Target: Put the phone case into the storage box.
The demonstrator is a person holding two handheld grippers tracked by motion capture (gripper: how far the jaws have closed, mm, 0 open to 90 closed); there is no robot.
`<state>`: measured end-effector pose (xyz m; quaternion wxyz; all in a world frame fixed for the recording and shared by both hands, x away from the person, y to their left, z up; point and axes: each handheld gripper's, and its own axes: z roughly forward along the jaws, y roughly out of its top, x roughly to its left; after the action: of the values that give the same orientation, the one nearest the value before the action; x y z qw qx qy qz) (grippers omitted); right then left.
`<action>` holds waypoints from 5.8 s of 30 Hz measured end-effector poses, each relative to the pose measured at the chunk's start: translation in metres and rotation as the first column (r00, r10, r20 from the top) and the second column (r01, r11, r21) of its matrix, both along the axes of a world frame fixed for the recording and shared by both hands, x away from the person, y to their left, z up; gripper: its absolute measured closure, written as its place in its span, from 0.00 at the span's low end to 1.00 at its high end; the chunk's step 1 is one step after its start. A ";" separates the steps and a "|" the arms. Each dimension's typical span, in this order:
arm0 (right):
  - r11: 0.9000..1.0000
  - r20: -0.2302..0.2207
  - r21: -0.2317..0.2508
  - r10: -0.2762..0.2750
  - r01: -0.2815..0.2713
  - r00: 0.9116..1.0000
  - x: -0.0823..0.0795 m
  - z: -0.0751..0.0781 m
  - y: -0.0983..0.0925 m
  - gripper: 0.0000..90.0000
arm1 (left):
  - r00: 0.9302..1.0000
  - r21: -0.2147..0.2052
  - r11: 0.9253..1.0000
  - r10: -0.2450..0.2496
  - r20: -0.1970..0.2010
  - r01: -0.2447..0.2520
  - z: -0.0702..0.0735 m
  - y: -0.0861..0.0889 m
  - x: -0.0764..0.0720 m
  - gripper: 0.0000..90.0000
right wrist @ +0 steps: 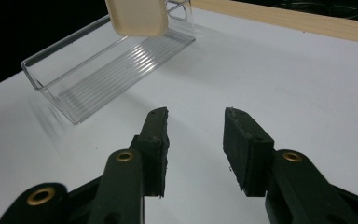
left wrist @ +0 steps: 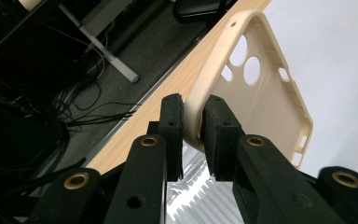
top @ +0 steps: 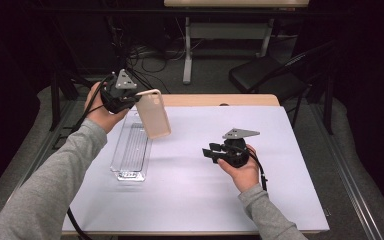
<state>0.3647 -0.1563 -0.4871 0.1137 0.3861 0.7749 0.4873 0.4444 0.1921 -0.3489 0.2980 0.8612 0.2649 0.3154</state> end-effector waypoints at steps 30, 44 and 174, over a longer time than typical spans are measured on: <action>0.997 0.053 -0.024 -0.066 0.067 0.996 -0.012 -0.006 -0.010 0.40 | 0.997 0.058 0.998 -0.031 0.075 0.027 -0.008 0.034 0.025 0.88; 0.984 0.048 -0.073 -0.161 0.164 0.986 -0.014 -0.012 -0.018 0.23 | 0.989 0.111 0.993 -0.051 0.137 0.035 -0.015 0.045 0.034 0.88; 0.974 0.027 -0.054 -0.217 0.218 0.976 -0.018 -0.033 -0.024 0.00 | 0.966 0.243 0.968 -0.011 0.257 -0.054 -0.095 0.047 0.075 0.50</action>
<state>0.3470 -0.1804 -0.5200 0.1855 0.4601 0.7402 0.4539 0.5197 0.2390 -0.4442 0.2160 0.8406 0.1920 0.4581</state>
